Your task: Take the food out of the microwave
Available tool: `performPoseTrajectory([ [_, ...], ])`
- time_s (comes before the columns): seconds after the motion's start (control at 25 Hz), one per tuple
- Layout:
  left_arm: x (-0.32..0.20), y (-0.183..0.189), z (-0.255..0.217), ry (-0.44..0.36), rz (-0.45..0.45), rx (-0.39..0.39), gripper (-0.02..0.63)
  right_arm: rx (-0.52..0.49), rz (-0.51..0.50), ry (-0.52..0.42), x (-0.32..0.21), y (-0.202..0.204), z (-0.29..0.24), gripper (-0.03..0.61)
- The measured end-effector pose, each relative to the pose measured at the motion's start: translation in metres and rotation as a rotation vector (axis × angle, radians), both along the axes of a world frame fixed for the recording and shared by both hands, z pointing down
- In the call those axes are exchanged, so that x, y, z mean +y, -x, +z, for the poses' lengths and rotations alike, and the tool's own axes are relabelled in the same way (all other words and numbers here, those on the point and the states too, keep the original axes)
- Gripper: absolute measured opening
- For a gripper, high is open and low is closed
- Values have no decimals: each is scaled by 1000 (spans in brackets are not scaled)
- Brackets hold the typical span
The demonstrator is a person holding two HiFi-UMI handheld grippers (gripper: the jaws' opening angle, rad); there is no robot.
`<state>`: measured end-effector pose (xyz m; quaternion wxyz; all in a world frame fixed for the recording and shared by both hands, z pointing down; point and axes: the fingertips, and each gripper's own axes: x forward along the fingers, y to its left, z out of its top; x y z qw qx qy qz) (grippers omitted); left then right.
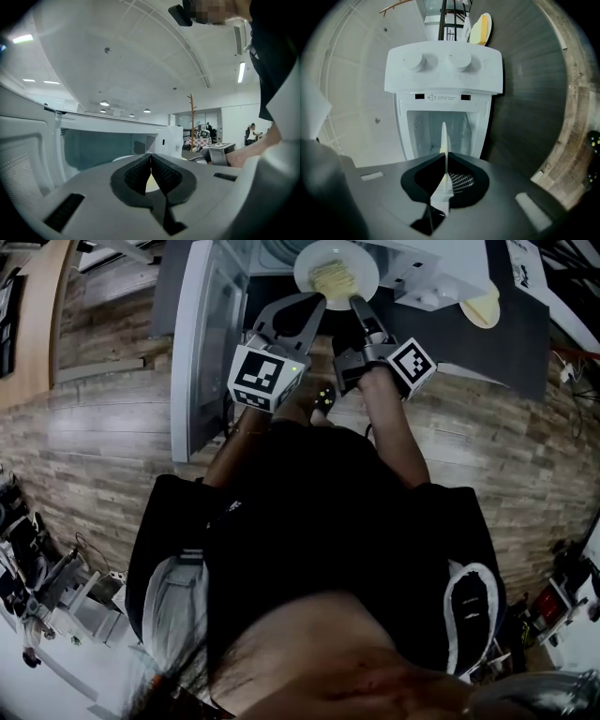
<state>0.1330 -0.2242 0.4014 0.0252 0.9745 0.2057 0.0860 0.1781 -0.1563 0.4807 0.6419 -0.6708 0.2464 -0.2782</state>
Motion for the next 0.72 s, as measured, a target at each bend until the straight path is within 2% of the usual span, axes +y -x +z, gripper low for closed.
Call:
performPoseTrajectory([
  [0.28, 5, 13, -9, 16, 86, 24, 8, 6, 73, -2, 5, 20, -9, 12],
  [0.4, 9, 18, -13, 34, 124, 35, 8, 55, 89, 15, 7, 27, -20, 12],
  [0.72, 47, 48, -23, 70, 275, 67, 8, 79, 178, 54, 36, 59, -26, 12],
])
